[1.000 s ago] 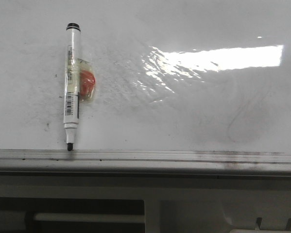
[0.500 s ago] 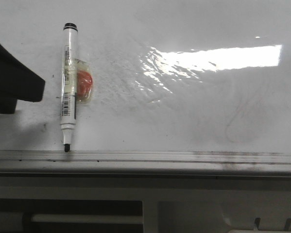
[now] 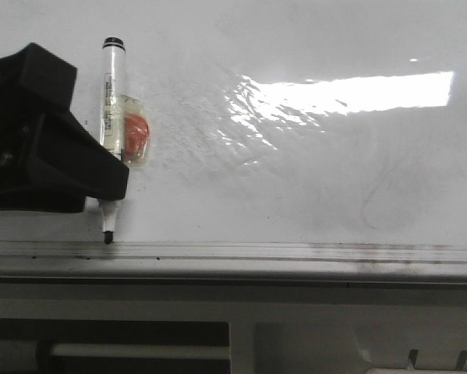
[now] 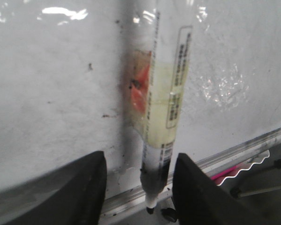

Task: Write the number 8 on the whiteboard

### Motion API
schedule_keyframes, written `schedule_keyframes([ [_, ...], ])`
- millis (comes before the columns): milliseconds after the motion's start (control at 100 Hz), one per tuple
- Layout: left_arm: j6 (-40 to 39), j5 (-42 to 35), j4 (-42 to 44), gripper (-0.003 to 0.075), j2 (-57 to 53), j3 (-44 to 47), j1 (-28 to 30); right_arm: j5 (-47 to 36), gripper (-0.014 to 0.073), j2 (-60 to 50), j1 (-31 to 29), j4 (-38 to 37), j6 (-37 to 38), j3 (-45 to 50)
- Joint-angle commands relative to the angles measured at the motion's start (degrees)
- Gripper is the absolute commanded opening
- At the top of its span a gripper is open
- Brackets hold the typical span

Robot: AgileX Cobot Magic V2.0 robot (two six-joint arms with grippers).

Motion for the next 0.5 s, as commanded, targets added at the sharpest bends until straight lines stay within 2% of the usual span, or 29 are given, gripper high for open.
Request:
schedule_keyframes([
  [0,0.22,-4.67,-2.62,0.0197,0.87,-1.81,-0.23,-4.17,0.0437,1.08,-0.04,0.11,-0.08,-2.06],
  [60,0.22,-5.60,-3.77,0.0141,1.69,-1.81,-0.23,-4.17,0.0437,1.08,-0.04,0.66,-0.08,-2.06],
  [180,0.76,-3.46,-3.80,-0.0023,2.27,-3.06,-0.23,-4.17,0.0437,1.08,0.01,1.93,-0.08,-2.06],
  [280,6.60,4.91,-1.08,-0.0020,2.05,-6.21,-0.23,-3.94,0.0437,1.08,0.37,5.13,-1.80,-2.62],
  [350,12.81,13.68,1.09,-0.0020,1.69,-8.65,-0.23,-3.45,0.0437,1.20,1.70,12.34,-11.47,-3.66],
  [420,20.88,21.97,2.41,-0.0020,1.46,-11.08,-0.23,-1.13,0.0437,2.38,4.17,23.13,-26.09,-5.00],
  [430,22.52,23.40,2.54,-0.0020,1.46,-11.55,-0.23,-0.40,0.0437,2.77,5.11,25.32,-30.64,-5.28],
  [440,23.33,23.40,2.54,-0.0020,1.46,-11.76,-0.23,0.01,0.0437,2.77,5.11,25.32,-30.64,-5.43],
  [490,29.64,28.50,2.65,-0.0020,1.46,-13.24,-0.23,3.44,0.0437,4.73,7.52,33.20,-39.98,-6.17],
])
